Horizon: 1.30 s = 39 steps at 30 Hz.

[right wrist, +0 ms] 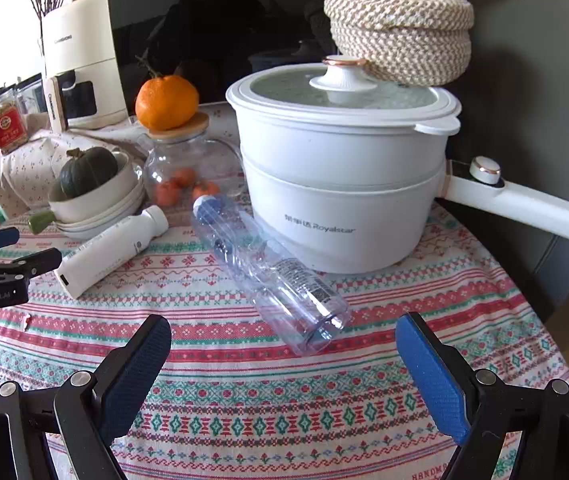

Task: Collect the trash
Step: 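Move both grippers back to the table toward the two bottles, then grasp the white bottle with the left gripper while the right gripper grasps the clear bottle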

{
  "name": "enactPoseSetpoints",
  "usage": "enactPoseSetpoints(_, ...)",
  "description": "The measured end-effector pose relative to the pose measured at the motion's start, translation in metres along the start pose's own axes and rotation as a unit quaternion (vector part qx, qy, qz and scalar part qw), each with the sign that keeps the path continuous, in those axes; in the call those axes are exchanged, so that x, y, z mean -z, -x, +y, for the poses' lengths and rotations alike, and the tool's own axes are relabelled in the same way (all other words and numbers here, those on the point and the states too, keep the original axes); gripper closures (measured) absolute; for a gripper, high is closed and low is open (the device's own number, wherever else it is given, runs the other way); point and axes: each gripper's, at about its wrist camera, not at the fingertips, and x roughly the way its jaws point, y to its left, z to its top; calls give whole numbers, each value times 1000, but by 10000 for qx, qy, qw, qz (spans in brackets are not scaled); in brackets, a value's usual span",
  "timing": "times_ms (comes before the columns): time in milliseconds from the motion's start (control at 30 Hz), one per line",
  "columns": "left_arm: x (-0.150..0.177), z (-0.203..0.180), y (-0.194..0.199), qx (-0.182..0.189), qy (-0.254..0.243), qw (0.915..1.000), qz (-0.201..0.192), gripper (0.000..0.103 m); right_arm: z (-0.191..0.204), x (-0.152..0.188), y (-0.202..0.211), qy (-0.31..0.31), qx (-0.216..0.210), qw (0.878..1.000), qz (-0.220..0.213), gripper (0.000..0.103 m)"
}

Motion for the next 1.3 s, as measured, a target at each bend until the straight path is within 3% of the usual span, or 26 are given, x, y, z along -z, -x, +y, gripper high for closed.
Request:
enactPoseSetpoints(167,-11,5,-45,-22,-169,9990,405,15,6,-2,-33,399,-27,9990,197,9)
enactPoseSetpoints(300,-12,2,-65,35,-278,9971,713,27,3,-4,-60,611,58,9976,309,9)
enactPoseSetpoints(500,-3,2,-80,-37,-444,9949,908,37,-16,-7,-100,576,233,9971,442,10)
enactPoseSetpoints(633,5,2,-82,2,-514,9938,985,43,-20,-4,-119,476,71,9972,579,22)
enactPoseSetpoints(800,12,-6,-75,-37,-602,9934,980,47,-10,2,-120,711,204,9960,505,24)
enactPoseSetpoints(900,20,-13,-65,4,-536,9938,975,49,-10,6,-108,810,108,9954,508,32)
enactPoseSetpoints(1033,32,-20,-49,107,-378,9929,1122,49,-6,10,-82,973,-154,9933,609,57)
enactPoseSetpoints(1133,45,-24,-33,258,-214,9904,1341,49,-3,17,-68,1046,-562,9890,877,63)
enactPoseSetpoints(1233,58,-28,-15,415,-239,9853,1639,49,0,20,-51,1202,-504,9883,795,59)
enactPoseSetpoints(1267,62,-31,-11,468,-321,9826,1770,49,-1,20,-48,1198,-515,9883,789,52)
enactPoseSetpoints(1300,65,-35,-9,514,-400,9801,1877,49,-3,18,-47,1168,-467,9892,756,32)
